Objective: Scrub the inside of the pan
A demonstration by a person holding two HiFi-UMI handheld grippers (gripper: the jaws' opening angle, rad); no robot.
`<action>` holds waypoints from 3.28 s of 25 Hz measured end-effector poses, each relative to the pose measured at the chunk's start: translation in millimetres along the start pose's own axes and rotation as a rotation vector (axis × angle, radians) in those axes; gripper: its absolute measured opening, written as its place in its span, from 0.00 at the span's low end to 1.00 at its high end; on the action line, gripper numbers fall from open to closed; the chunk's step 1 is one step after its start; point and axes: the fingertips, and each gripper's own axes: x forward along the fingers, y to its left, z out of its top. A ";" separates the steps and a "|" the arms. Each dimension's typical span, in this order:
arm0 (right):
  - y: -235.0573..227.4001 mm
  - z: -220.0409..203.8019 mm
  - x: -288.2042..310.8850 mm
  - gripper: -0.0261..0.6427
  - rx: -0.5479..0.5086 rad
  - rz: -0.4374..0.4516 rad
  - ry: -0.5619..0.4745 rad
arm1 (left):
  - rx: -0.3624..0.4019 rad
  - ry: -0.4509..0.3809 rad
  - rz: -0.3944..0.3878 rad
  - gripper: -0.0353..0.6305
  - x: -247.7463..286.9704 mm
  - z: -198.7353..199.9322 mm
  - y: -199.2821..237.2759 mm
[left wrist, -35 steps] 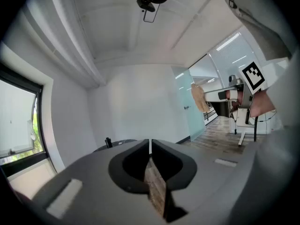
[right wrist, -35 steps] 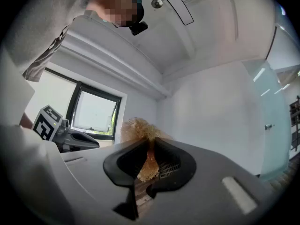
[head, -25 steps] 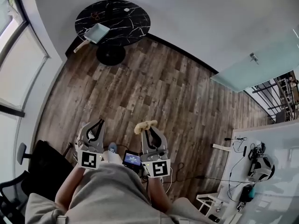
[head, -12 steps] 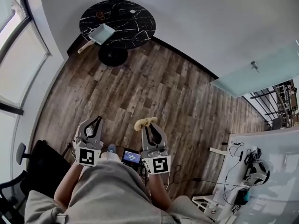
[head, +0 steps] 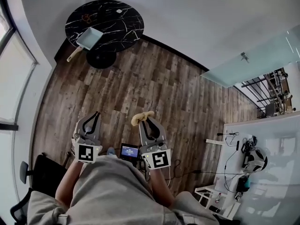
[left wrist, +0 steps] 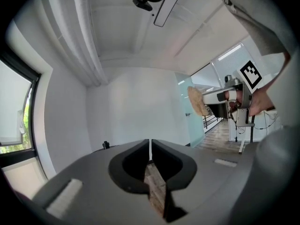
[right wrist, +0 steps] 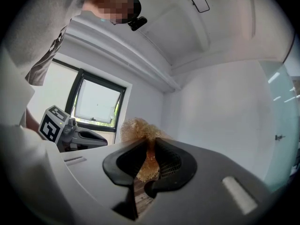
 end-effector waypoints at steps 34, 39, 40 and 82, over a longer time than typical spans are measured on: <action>53.4 16.2 186.7 0.15 -0.019 0.058 0.028 | -0.056 0.005 0.083 0.07 -9.2 -36.6 187.6; 33.0 -2.7 214.5 0.15 0.013 0.090 0.026 | -0.084 0.041 0.074 0.07 19.6 -43.4 185.7; 27.5 -7.0 220.1 0.15 0.015 0.096 0.027 | -0.075 0.034 0.078 0.07 26.8 -42.3 185.6; -94.0 -71.1 506.3 0.15 0.054 0.264 0.185 | -0.093 0.099 0.123 0.07 282.5 -63.5 355.7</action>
